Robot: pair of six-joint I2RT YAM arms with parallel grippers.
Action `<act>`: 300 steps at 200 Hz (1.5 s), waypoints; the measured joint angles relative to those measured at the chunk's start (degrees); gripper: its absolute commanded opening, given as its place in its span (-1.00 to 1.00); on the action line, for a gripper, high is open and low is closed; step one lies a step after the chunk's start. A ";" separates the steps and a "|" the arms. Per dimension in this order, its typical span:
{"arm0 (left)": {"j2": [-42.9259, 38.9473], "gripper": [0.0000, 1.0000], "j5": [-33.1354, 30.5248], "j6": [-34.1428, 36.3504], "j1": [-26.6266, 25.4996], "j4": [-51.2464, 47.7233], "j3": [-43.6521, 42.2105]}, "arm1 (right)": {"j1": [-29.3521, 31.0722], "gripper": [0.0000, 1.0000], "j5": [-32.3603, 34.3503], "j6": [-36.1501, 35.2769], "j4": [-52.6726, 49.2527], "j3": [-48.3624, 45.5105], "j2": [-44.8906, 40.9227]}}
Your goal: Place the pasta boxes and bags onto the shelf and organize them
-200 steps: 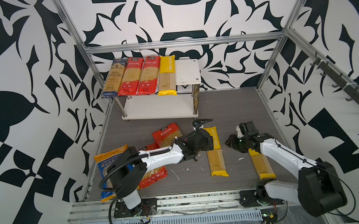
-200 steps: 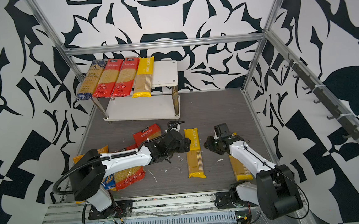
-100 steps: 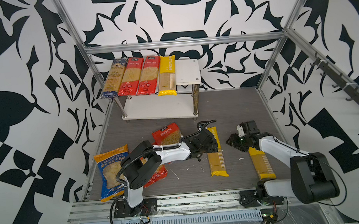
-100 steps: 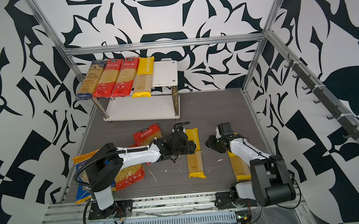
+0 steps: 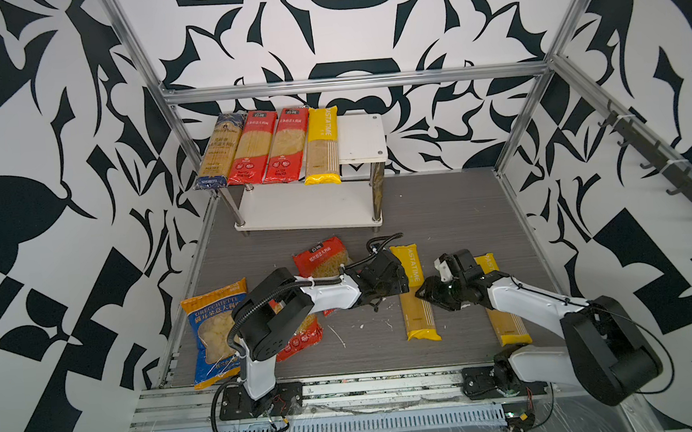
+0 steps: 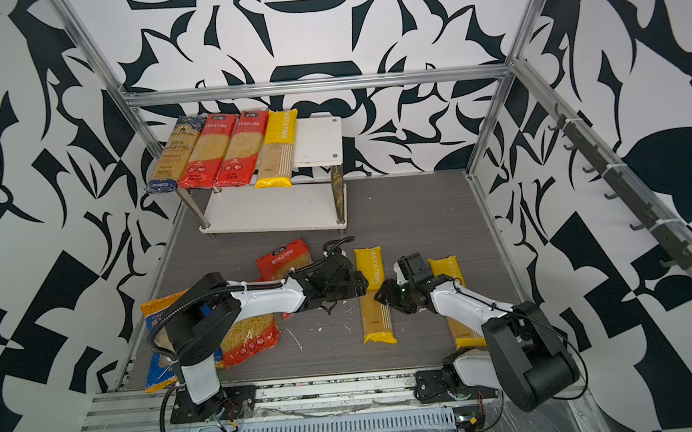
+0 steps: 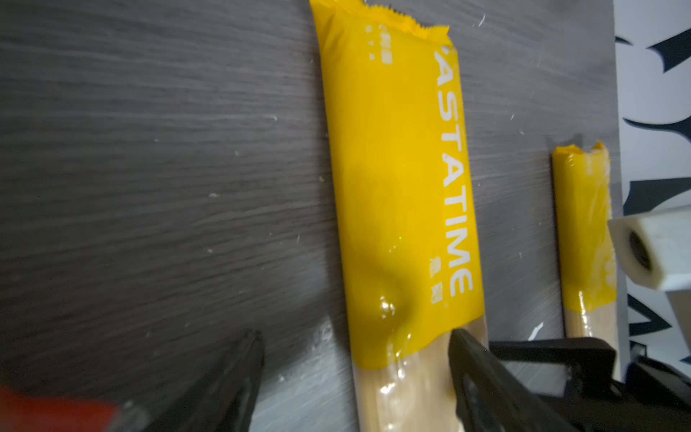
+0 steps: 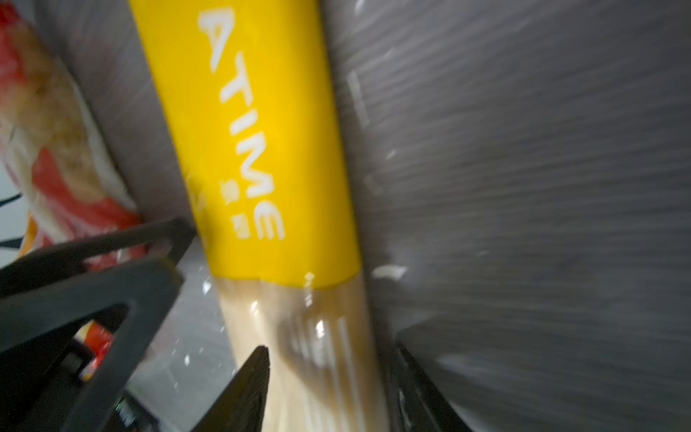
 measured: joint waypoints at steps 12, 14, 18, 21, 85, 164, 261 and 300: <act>0.00 0.51 0.55 -0.31 0.00 0.72 -0.28 | -0.96 0.22 -1.01 0.17 0.50 0.02 -0.02; 0.00 0.49 0.66 -0.26 0.00 0.76 -0.33 | -1.25 0.22 -1.20 0.09 0.61 0.04 -0.02; 0.00 0.46 0.74 -0.50 0.00 0.92 -0.44 | -1.88 0.23 -1.40 0.04 0.85 0.15 0.09; 0.00 0.44 0.85 -0.55 0.00 1.05 -0.50 | -2.38 0.23 -1.64 -0.09 0.90 0.28 0.26; 1.09 0.05 3.32 -2.03 0.39 5.70 -2.08 | -10.27 0.14 -5.07 -6.12 6.62 14.71 19.54; 3.21 -0.31 11.06 -2.84 4.81 14.19 -4.31 | -6.64 -0.80 -8.50 -6.97 24.55 11.43 24.26; -15.17 0.45 16.92 5.99 6.62 15.78 -14.47 | -6.01 -1.00 -12.35 -5.49 41.13 -3.02 2.45; -23.43 0.78 19.43 11.10 7.56 22.34 -21.31 | -6.01 -1.00 -15.52 -5.42 45.55 -3.17 -8.61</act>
